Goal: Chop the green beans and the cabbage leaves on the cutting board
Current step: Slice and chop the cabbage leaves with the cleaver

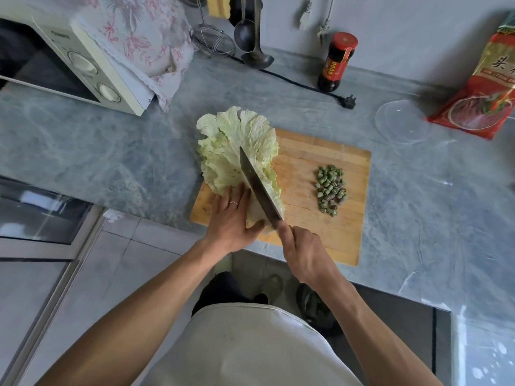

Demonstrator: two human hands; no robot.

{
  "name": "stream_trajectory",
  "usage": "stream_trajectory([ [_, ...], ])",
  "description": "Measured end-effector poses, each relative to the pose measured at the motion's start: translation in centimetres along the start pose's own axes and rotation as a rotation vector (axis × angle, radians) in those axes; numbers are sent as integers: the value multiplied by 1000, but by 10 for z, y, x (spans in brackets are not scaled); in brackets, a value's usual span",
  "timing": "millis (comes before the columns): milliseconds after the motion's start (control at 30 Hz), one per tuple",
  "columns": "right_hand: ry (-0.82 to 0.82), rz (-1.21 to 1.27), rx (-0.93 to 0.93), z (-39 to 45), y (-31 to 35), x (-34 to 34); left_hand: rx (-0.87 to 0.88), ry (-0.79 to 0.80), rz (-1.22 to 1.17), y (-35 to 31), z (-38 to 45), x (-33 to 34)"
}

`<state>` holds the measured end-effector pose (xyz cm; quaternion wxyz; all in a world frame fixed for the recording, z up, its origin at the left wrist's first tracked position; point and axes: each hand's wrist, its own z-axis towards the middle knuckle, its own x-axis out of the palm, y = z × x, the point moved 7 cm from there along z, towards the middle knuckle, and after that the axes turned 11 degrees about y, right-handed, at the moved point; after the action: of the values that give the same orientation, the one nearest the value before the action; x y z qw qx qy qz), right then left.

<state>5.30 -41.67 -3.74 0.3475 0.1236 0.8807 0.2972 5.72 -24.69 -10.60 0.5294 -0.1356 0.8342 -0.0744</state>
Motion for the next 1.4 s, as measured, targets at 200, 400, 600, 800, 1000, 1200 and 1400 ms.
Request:
stream_trajectory([
  [200,21,-13,-14,12,3,11,-7,5,-18,2,1,4],
  [400,-4,39,-34,14,2,-1,-25,51,-27,2,1,1],
  [600,-43,98,-82,12,-1,-1,26,94,-26,3,3,-27],
  [800,-98,143,-74,9,-5,5,-6,-48,54,18,24,-71],
  [1000,-135,129,-94,17,5,6,9,139,96,35,46,-60],
  [1200,-114,77,-88,30,20,1,8,191,99,36,52,-58],
  [1400,-48,24,-16,40,26,2,-1,194,61,39,56,-56],
])
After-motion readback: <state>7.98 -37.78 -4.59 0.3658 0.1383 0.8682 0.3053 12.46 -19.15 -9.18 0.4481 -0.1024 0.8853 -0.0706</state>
